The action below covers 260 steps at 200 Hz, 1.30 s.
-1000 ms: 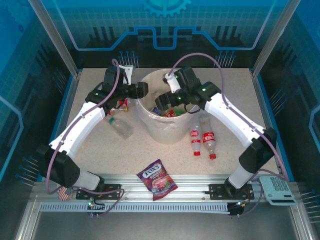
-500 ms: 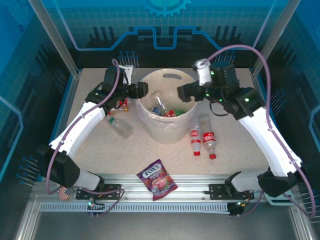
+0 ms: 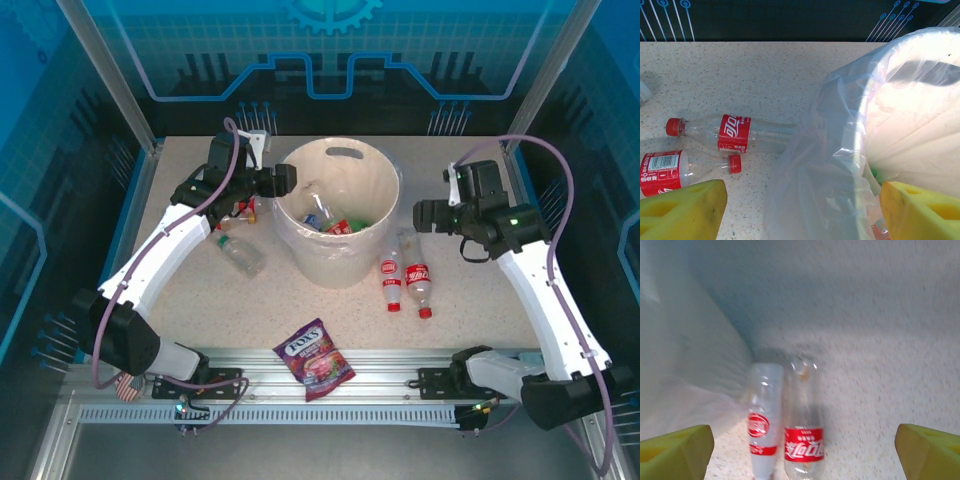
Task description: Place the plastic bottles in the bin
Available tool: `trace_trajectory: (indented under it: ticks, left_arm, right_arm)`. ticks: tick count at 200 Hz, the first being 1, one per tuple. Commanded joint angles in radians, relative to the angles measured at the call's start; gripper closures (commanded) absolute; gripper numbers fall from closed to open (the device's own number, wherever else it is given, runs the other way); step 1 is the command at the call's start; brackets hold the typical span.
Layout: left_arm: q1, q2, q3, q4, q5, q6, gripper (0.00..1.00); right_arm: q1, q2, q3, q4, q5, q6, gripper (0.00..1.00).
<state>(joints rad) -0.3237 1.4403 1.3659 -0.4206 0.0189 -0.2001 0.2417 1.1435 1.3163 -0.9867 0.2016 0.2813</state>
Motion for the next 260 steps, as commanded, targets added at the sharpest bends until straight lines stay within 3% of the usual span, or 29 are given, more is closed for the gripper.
trace_trajectory:
  ticks: [1,91,148,171,260]
  left_arm:
    - [-0.005,0.013,-0.031,-0.075,-0.021,0.042,0.19]
    - [-0.005,0.015,-0.03,-0.076,-0.024,0.044,0.19]
    - [-0.004,0.009,-0.031,-0.076,-0.028,0.047,0.19]
    - [-0.005,0.008,-0.03,-0.076,-0.026,0.05,0.19]
    - [-0.004,0.004,-0.031,-0.076,-0.031,0.049,0.19]
  right_arm:
    - [-0.04,0.001,-0.084,-0.005,0.013,0.038,0.05]
    - [-0.047,0.177,-0.362,0.224,-0.099,0.096,0.06]
    - [-0.068,0.32,-0.4,0.32,-0.115,0.087,0.08]
    - [-0.086,0.381,-0.397,0.322,-0.061,0.078,0.11]
    - [-0.128,0.6,-0.338,0.328,-0.086,0.096,0.13]
